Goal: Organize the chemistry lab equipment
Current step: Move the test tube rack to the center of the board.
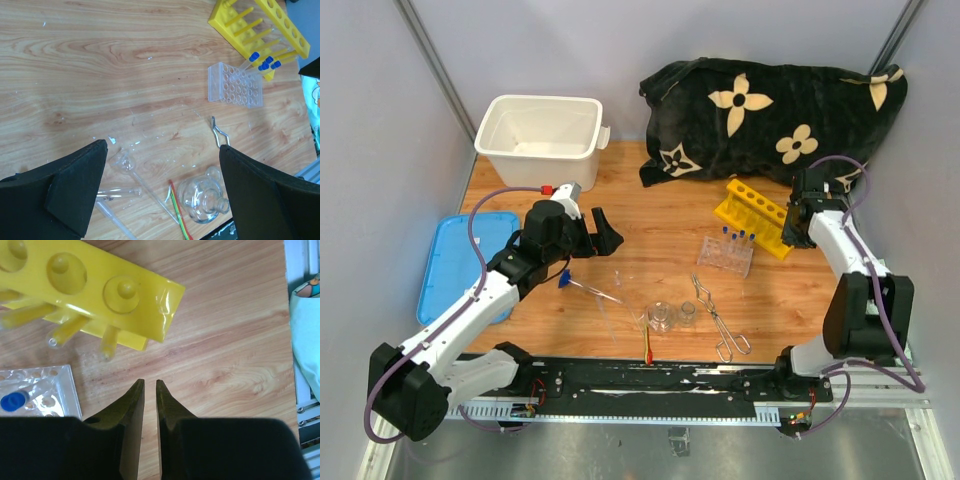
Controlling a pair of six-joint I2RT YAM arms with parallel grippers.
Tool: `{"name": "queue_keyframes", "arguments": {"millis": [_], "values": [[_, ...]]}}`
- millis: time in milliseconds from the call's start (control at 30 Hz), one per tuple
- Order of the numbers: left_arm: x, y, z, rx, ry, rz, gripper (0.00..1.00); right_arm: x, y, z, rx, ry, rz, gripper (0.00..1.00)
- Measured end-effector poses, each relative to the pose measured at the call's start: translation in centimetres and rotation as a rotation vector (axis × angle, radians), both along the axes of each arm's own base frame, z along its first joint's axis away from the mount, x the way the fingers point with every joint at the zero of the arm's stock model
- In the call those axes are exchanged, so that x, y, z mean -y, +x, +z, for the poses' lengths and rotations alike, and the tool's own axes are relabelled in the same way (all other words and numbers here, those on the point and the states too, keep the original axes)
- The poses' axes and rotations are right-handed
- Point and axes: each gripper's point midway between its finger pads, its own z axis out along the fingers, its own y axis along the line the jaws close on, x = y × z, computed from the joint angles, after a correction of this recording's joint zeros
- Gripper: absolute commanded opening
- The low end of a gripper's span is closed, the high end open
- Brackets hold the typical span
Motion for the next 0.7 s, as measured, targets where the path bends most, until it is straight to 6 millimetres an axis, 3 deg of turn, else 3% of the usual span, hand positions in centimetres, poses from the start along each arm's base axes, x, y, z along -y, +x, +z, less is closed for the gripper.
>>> {"name": "queue_keyframes", "arguments": {"millis": [233,700], "values": [[0.0,0.0,0.0,0.002,0.006,-0.003,0.98,0.7,1.1,-2.5,-0.074,0.032,-0.022,0.16],[-0.1,0.0,-0.1,0.015,0.026,-0.015,0.98,2.3,5.3,-3.0,-0.066,-0.016,-0.055,0.15]]}}
